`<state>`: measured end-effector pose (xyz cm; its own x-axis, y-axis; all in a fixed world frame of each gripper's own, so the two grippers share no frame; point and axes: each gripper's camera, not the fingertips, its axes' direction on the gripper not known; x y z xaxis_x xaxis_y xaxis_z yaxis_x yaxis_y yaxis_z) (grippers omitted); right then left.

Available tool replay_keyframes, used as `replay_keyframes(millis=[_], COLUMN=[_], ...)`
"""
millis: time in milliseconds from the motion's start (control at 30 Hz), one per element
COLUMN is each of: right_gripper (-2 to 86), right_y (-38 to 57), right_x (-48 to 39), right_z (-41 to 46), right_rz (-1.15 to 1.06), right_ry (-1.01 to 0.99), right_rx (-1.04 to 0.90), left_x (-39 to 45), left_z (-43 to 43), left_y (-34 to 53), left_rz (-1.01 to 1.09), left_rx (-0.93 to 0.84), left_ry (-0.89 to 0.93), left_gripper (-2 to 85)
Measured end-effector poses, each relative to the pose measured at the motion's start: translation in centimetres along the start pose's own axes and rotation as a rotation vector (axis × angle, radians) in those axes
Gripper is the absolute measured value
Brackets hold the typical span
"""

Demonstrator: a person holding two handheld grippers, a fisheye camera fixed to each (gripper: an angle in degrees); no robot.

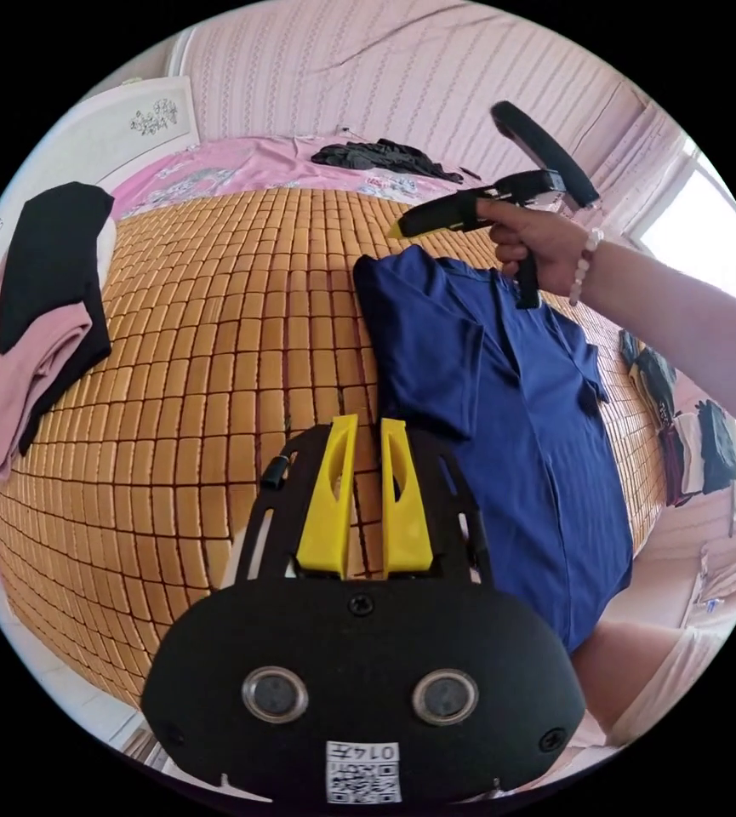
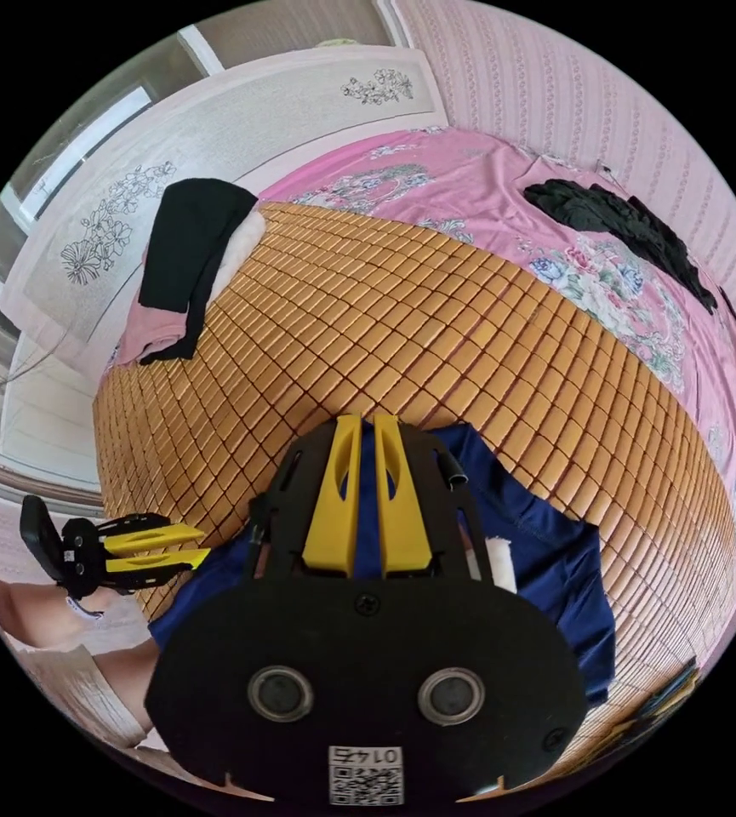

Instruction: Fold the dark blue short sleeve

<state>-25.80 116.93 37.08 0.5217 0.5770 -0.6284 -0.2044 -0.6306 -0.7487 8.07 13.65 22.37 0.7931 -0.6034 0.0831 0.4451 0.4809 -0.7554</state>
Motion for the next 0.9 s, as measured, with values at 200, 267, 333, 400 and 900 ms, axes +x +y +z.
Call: replay_keyframes(millis=[200,267,333,400,900], right_gripper=[3.9,4.8,6.7,8.0,8.6], right_y=[11.3,15.1,20.4,23.9,38.2], right_x=[-3.2,-2.8,-2.1,-1.6,10.0], right_z=[-5.9,-6.4,-7.7,-9.3,-14.2], right_rz=[-0.089,-0.036,0.079,0.21,0.819], right_ry=[0.435,0.415,0.446,0.569,0.47], right_rx=[0.173,0.097,0.051,0.068,0.152], left_x=[1.3,3.1,4.9,6.7,29.8], left_z=[-1.4,-1.2,-0.4,1.2,13.4], left_y=[-0.3,-1.1,-2.0,-3.3,-22.7], left_rz=[0.024,0.091,0.147,0.185,0.654], left_rx=[0.047,0.026,0.002,-0.06,-0.175], left_ry=[0.098,0.165,0.216,0.272,0.434], left_gripper=[3.0,0.0,-0.6,-0.8,1.8])
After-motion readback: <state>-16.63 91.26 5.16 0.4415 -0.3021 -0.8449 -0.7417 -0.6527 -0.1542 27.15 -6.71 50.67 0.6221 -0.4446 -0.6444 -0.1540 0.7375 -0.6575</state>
